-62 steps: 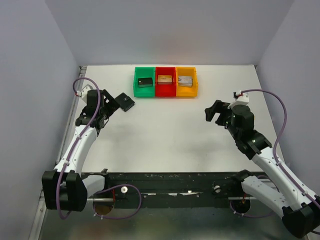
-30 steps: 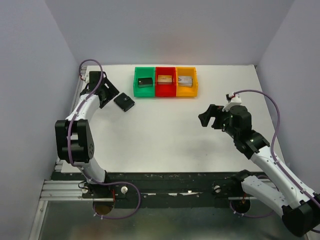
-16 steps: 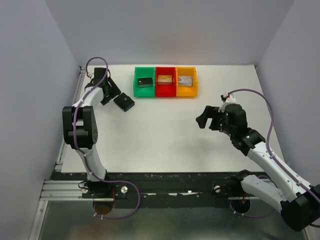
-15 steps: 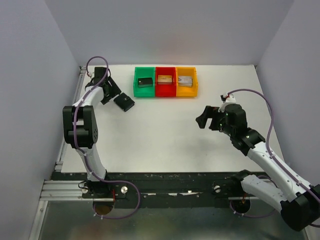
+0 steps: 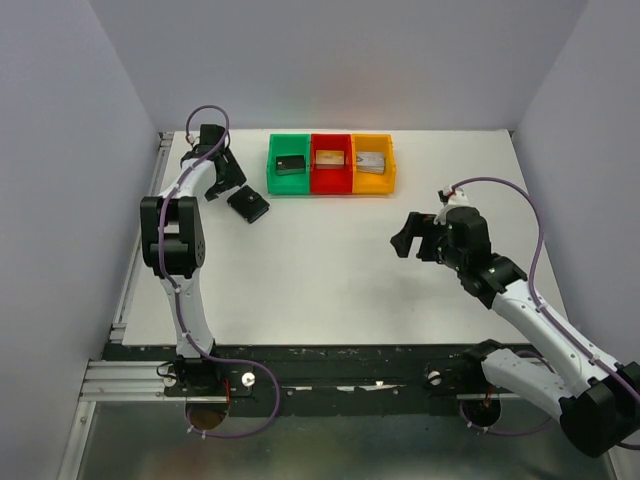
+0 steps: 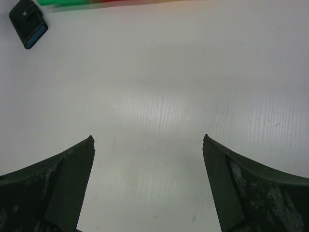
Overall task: Take the credit cards out of the card holder
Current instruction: Move the card holder to the center of the board.
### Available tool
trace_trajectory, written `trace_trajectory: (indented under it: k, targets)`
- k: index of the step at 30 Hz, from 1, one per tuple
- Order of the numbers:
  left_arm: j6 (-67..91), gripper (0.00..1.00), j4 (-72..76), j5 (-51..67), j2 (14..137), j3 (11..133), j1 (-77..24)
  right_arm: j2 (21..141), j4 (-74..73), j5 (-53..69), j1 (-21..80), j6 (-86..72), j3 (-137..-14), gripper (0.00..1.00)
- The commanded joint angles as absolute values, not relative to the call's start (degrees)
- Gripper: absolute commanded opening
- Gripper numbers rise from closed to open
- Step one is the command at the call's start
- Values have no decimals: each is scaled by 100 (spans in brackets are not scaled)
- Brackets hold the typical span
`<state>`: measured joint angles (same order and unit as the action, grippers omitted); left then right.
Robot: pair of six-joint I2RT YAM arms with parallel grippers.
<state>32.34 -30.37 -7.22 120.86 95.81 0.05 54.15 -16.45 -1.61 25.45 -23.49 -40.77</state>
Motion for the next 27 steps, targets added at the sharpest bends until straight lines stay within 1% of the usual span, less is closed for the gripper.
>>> trace_trajectory:
  k: [1,3,8,9,13,14,15,18,23,27]
  targets:
    - [2857,82,-3401,-1063,12366,9922,-193,5511,-1705,-44,2566,-2347,-4219,100]
    - [2804,76,-3524,-1055,12489,10063,-237,5528,-1626,-44,2558,-2364,-4192,100]
    - [2751,79,-3612,-1063,12551,10204,-343,5634,-1635,-35,2566,-2417,-4263,100]
    - [2690,79,-3656,-1107,12568,10230,-386,5634,-1626,130,2566,-2426,-4263,100]
    - [2759,77,-3840,-1195,12507,10248,-422,5581,-1626,158,2558,-2443,-4271,100]
    - [2795,73,-3902,-1169,12524,10265,-422,5564,-1626,176,2566,-2443,-4271,100]
    - [2830,72,-3981,-1134,12533,10274,-431,5546,-1626,176,2566,-2452,-4263,100]
    - [2822,63,-4183,-1125,12594,10353,-527,5502,-1626,202,2566,-2470,-4263,100]
    - [2751,63,-4508,-1186,12648,10310,-720,5362,-1626,211,2566,-2505,-4166,100]
    - [2672,63,-4229,-1257,12280,9766,-826,5238,-1626,202,2558,-2505,-4087,100]
